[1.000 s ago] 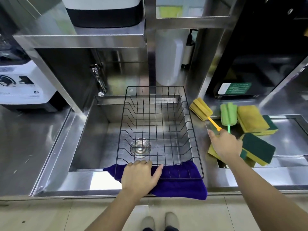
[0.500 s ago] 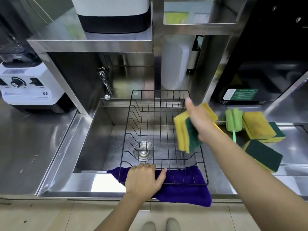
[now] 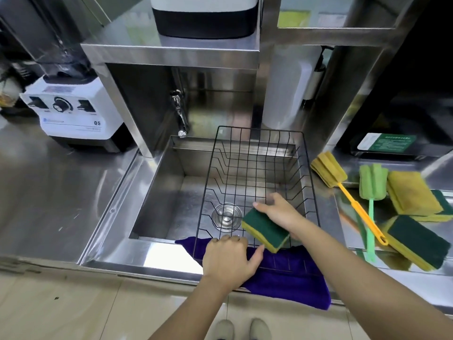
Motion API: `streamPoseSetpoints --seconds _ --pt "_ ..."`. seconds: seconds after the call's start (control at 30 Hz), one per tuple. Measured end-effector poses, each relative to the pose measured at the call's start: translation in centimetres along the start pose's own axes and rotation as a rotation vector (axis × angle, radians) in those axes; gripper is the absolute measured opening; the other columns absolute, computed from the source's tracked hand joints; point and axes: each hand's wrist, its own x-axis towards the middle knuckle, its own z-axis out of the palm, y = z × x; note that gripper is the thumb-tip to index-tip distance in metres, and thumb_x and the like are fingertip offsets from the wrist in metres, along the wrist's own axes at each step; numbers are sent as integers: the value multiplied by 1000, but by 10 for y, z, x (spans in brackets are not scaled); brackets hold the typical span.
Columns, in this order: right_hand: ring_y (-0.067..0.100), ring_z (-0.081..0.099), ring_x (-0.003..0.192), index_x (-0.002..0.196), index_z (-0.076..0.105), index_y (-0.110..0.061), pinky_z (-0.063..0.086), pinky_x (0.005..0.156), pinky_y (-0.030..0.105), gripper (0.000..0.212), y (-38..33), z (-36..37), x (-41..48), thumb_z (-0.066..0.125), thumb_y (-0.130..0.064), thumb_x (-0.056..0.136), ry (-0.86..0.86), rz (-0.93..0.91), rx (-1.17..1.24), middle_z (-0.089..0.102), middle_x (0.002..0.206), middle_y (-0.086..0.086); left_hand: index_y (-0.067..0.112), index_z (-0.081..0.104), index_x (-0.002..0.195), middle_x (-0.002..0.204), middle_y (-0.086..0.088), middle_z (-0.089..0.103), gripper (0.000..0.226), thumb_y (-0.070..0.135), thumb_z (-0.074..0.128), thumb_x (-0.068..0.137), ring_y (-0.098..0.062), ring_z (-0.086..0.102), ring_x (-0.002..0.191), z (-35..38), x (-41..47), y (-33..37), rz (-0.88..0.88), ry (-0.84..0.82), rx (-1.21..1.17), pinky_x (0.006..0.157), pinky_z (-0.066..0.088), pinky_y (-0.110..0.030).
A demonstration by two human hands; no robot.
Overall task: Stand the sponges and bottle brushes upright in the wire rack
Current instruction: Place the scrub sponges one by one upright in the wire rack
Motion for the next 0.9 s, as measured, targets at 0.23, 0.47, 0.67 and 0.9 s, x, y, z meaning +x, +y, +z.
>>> streamPoseSetpoints --seconds 0.23,0.47,0.67,0.9 --pt "21 49 109 145 20 -19 48 89 31 97 18 -10 -6 79 -22 68 -186 -46 -505 47 131 10 15 52 45 41 1 50 52 54 42 79 -20 48 39 -1 -1 0 1 24 -11 41 29 -23" --pt "24 50 120 137 31 -18 45 99 43 83 10 -5 -4 78 -23 69 5 -229 -509 51 128 4 15 53 50 45 1 52 52 54 40 82 -19 49 42 -1 -5 -3 26 6 -23 40 35 -25" --pt "22 44 122 142 32 -19 39 104 33 86 -5 12 0 79 -15 70 -66 -345 -516 44 132 9 15 58 56 50 0 56 47 50 43 84 -19 51 47 -1 -10 -8 80 15 -44 42 39 -26" --pt "20 46 115 144 35 -25 35 90 21 73 0 33 -1 68 -11 81 -237 -395 -640 45 116 4 14 65 70 60 0 61 40 46 46 85 -19 56 56 0 -11 -10 93 9 -94 46 42 -27"
